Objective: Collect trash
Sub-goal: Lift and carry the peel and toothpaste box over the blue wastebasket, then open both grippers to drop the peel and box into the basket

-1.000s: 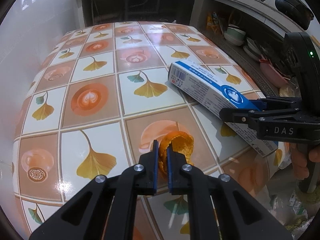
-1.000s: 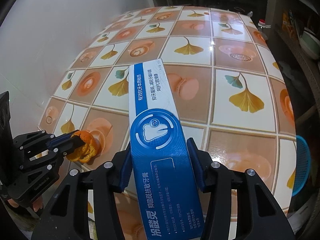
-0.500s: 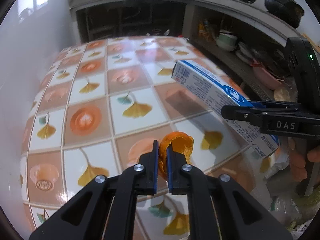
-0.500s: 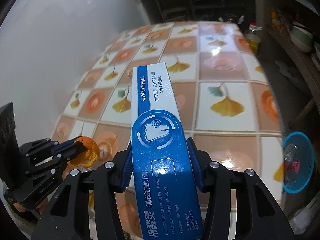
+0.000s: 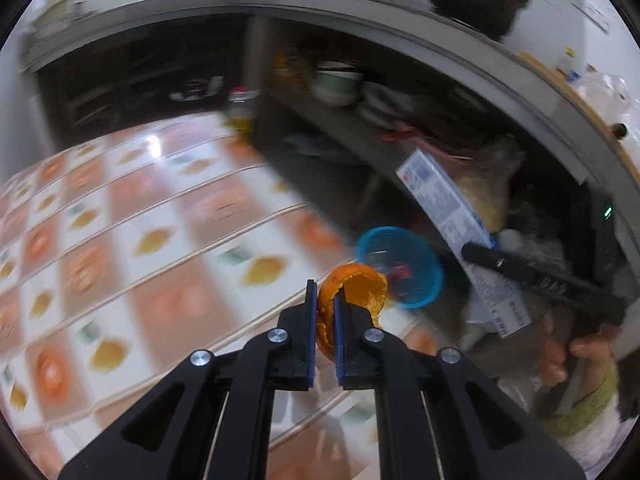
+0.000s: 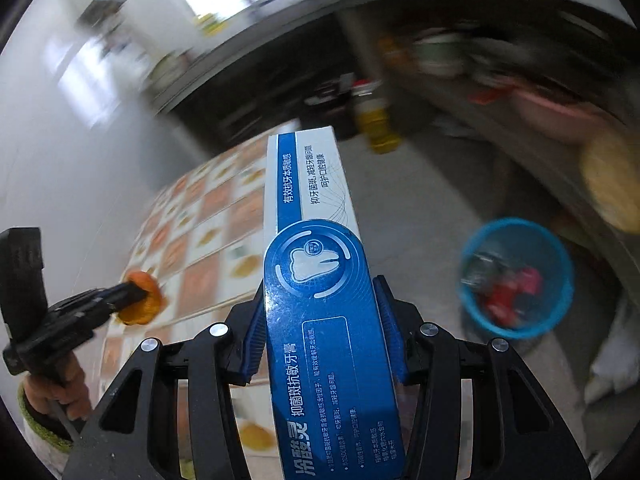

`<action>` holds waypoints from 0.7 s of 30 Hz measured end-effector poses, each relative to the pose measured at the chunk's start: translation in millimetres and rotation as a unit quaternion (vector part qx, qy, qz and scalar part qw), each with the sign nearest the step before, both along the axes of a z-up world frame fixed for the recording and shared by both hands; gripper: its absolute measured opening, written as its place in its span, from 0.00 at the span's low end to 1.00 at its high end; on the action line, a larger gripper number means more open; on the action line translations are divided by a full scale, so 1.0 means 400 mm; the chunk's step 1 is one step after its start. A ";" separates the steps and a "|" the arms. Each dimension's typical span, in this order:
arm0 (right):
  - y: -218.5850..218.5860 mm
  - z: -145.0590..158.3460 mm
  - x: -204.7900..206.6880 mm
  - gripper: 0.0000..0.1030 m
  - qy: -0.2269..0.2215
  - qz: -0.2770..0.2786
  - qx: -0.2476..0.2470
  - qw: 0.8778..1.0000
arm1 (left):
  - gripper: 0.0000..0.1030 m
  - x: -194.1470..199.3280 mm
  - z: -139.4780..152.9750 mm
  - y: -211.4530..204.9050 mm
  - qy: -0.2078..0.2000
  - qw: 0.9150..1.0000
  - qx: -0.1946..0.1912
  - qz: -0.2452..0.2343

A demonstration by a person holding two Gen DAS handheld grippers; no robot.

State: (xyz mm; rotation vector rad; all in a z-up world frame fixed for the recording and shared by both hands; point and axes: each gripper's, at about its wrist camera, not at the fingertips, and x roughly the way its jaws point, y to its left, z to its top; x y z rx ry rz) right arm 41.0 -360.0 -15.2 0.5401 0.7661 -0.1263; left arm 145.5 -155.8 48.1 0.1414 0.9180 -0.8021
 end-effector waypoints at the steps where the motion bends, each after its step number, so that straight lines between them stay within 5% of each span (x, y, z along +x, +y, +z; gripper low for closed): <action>1: -0.036 -0.012 -0.023 0.45 0.004 -0.021 0.003 1.000 | 0.06 0.005 0.000 -0.050 0.008 1.000 -0.002 -0.019; 6: -0.203 -0.119 -0.128 0.45 0.043 -0.120 0.031 0.991 | 0.06 0.036 -0.049 -0.294 0.087 0.992 0.004 -0.094; 11: -0.312 -0.276 -0.180 0.45 0.087 -0.175 0.096 0.976 | 0.07 0.069 -0.179 -0.567 0.150 0.976 0.074 -0.139; 21: -0.445 -0.492 -0.113 0.45 0.131 -0.225 0.190 0.947 | 0.07 0.182 -0.501 -0.885 0.254 0.946 0.166 -0.114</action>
